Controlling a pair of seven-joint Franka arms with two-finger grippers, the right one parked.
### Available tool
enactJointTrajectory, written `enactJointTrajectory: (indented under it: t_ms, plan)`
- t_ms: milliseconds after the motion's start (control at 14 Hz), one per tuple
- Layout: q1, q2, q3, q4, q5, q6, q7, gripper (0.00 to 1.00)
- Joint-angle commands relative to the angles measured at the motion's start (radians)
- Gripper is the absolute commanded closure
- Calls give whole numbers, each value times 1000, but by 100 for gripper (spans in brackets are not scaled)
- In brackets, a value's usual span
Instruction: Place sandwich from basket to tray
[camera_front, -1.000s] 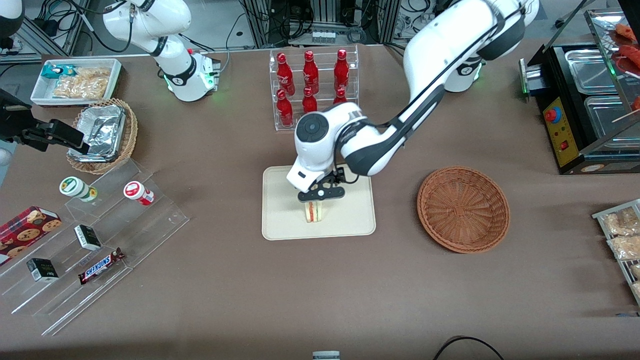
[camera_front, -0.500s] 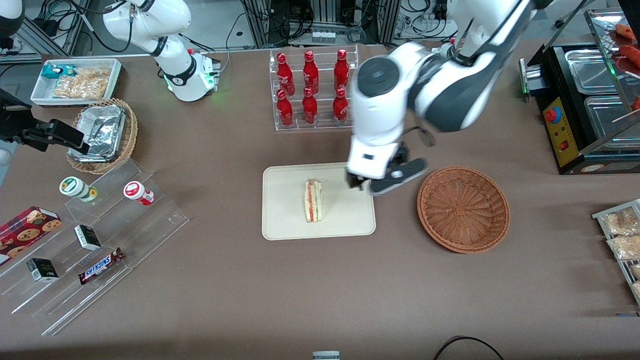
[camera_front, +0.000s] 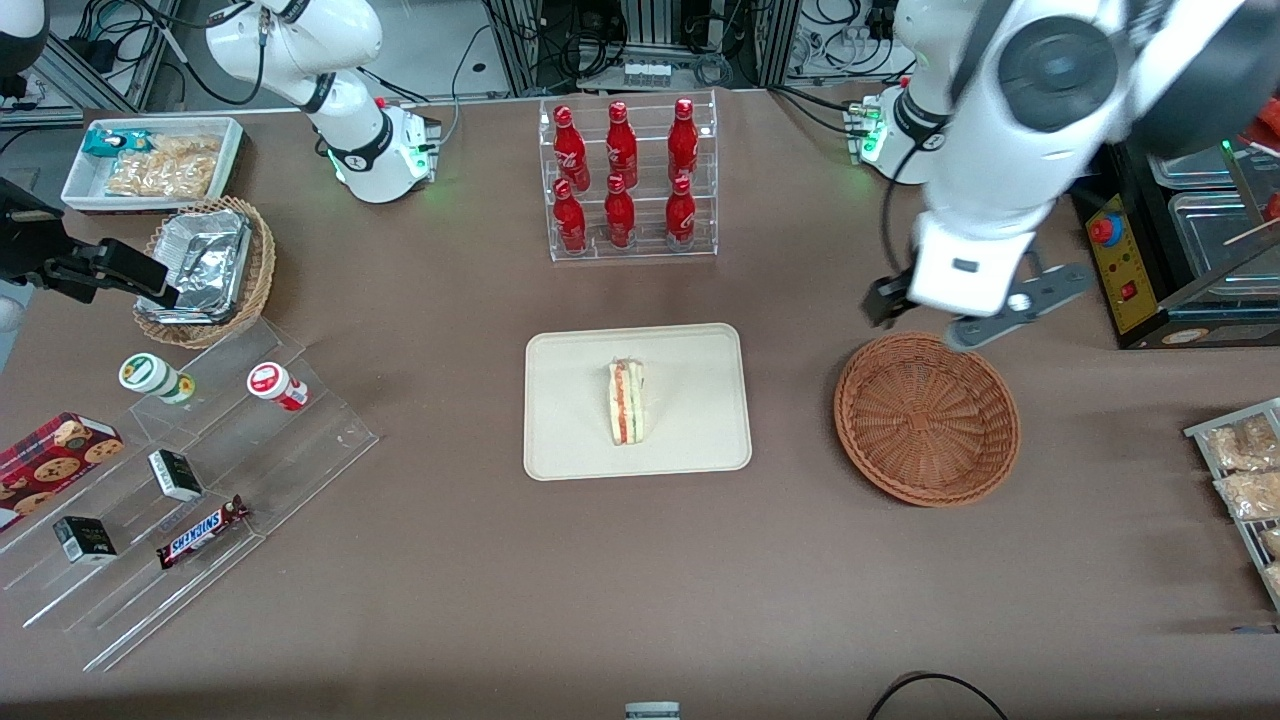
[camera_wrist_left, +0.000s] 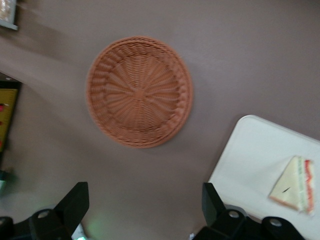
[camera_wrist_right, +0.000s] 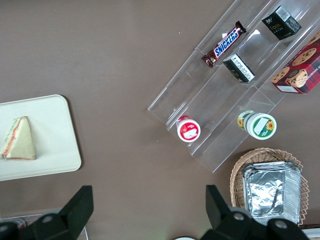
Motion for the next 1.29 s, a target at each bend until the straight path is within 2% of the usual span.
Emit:
enactJointTrajectory:
  t_ms: [0,71,286,500,786,1000,1214]
  plan:
    - [83,-76,-3,-44,-52,-46,147,1]
    - [82,-90,19,-46,-63,-62,203,1]
    - [-41,-143,267,-72,-132,-84,380,1]
    - [-67,-219,416,-139,-169,-101,620,1]
    - [-98,-213,503,-123,-184,-92,689,1]
    - [-106,-150,501,-49,-174,-69,692,1]
    - [-106,-139,499,-51,-149,41,734,1]
